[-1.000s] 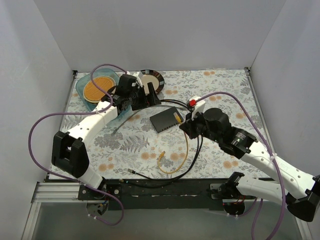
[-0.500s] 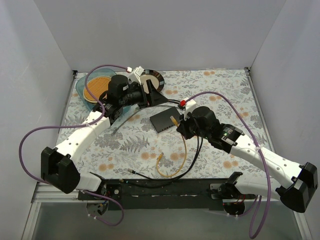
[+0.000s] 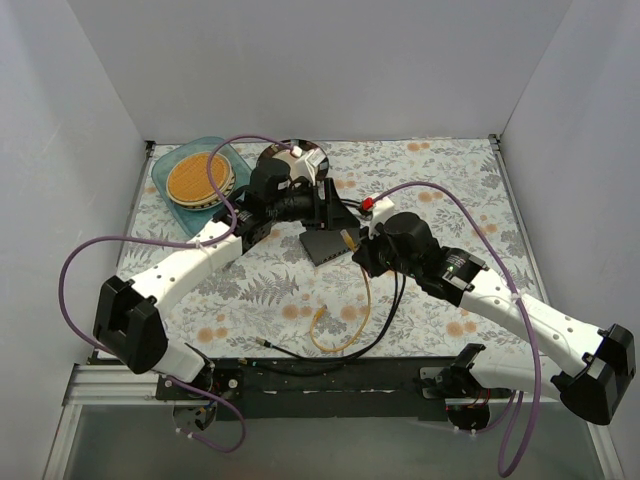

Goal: Insert the plug into the switch port

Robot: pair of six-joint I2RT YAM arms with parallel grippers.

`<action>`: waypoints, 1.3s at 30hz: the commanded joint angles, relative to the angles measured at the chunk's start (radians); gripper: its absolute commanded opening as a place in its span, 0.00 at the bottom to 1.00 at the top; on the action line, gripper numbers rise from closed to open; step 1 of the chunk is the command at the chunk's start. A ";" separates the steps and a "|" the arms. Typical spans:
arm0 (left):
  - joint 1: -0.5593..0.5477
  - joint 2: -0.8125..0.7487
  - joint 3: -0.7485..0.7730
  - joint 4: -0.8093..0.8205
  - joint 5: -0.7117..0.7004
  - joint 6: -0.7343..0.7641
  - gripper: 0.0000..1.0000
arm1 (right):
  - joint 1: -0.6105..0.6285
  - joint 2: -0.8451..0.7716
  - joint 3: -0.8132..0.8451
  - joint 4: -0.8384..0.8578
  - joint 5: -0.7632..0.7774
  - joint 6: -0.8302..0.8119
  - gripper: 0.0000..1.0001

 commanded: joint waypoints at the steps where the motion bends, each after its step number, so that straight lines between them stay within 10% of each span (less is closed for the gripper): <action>1: -0.012 0.001 0.043 -0.017 -0.016 0.029 0.59 | -0.001 -0.029 0.032 0.043 0.033 0.030 0.01; 11: -0.051 0.034 0.050 -0.019 -0.013 0.034 0.49 | -0.001 -0.054 0.021 0.061 0.064 0.054 0.01; 18: -0.052 0.040 0.062 -0.019 -0.016 0.025 0.00 | -0.001 -0.040 0.021 0.077 0.033 0.057 0.01; 23: -0.054 0.035 0.077 -0.049 -0.057 0.008 0.00 | -0.001 -0.043 0.030 0.069 0.024 0.039 0.70; 25: -0.055 0.038 0.088 -0.068 -0.068 0.008 0.00 | -0.001 -0.061 0.027 0.075 0.050 0.039 0.76; 39: -0.060 0.055 0.096 -0.075 -0.059 -0.005 0.00 | -0.001 -0.061 0.037 0.118 0.081 0.042 0.60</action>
